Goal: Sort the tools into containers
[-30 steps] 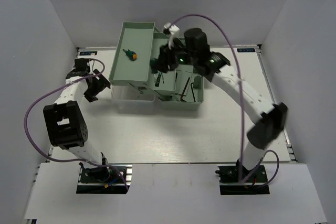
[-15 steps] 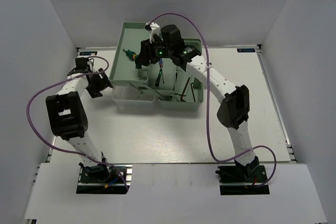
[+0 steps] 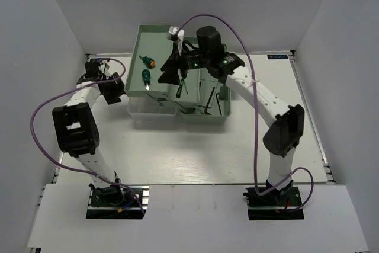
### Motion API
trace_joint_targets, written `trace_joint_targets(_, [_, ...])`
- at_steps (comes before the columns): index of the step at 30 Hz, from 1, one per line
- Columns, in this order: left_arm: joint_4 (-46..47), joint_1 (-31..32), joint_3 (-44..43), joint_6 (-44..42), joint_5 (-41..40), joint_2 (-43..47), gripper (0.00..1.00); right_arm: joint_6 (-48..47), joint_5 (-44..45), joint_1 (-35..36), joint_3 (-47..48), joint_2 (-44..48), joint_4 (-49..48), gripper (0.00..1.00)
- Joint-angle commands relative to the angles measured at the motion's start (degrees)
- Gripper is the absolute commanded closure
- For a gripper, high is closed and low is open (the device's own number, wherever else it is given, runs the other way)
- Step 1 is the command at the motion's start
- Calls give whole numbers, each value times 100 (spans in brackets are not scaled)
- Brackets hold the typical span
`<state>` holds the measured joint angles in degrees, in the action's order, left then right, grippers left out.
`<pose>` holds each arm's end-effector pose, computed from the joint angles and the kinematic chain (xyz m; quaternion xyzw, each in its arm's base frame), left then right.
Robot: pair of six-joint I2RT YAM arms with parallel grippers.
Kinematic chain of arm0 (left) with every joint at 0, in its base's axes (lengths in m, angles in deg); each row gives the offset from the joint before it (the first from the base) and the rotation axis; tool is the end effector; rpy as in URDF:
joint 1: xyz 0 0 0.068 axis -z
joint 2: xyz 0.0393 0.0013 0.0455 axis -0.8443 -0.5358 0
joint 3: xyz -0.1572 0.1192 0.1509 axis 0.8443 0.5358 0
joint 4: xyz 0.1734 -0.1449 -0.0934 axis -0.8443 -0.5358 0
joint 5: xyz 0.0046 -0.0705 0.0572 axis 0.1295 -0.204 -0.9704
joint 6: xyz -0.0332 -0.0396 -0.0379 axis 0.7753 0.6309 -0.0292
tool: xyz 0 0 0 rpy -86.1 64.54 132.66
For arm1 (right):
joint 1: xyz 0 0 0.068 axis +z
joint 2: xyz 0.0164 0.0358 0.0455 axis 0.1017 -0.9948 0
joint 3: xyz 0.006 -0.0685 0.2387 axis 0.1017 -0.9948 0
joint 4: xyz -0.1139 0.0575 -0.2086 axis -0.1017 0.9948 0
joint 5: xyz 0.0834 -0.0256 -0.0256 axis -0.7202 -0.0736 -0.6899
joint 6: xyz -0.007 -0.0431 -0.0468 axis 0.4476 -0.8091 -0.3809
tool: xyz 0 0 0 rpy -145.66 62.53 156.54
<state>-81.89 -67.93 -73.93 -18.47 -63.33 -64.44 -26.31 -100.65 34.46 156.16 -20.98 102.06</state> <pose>0.3643 0.0493 0.1859 -0.2096 0.9257 -0.1887 0.2519 0.3105 0.3071 0.3836 -0.4673 0.6053 0.4619 0.4494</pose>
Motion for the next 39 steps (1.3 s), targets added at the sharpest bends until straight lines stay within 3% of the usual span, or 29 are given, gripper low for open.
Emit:
trace_joint_targets(1, [45,373,235,-175,866,170,31,-1084,-1770,31,-484,719,-186,33])
trace_joint_targets(4, [45,435,542,-227,919,363,31,-2015,-1782,285,-1002,966,603,35])
trace_joint_targets(5, [45,487,613,-227,919,494,31,-3167,-1459,356,-1100,1045,849,36])
trace_joint_targets(7, [45,488,728,-227,858,644,31,-4270,-1020,636,-1451,1150,1597,36])
trace_joint_targets(10, [-236,427,860,-35,491,968,31,-5416,252,1049,-2356,1396,1468,31])
trace_joint_targets(11, [-471,322,860,53,358,1066,31,-5498,475,1112,-3019,1432,962,29])
trace_joint_targets(14, [-929,242,913,290,-520,1540,27,-5745,1274,1428,-3481,1389,316,28])
trace_joint_targets(19, [-1493,66,851,651,-1304,2094,19,-5517,2443,1753,-3807,1063,-727,28])
trace_joint_targets(22, [-1625,-48,912,836,-1524,2480,16,-5412,2657,1885,-3843,887,-1205,28])
trace_joint_targets(27, [-1748,-154,1228,889,-1524,2658,16,-5376,2586,1991,-3870,844,-1521,29])
trace_joint_targets(35, [-1520,-207,1773,1117,-1094,3237,16,-5367,3536,2149,-3273,18,-1654,29])
trace_joint_targets(39, [-1397,-207,1985,1232,-918,3370,16,-5437,3948,2167,-2851,-579,-1329,37])
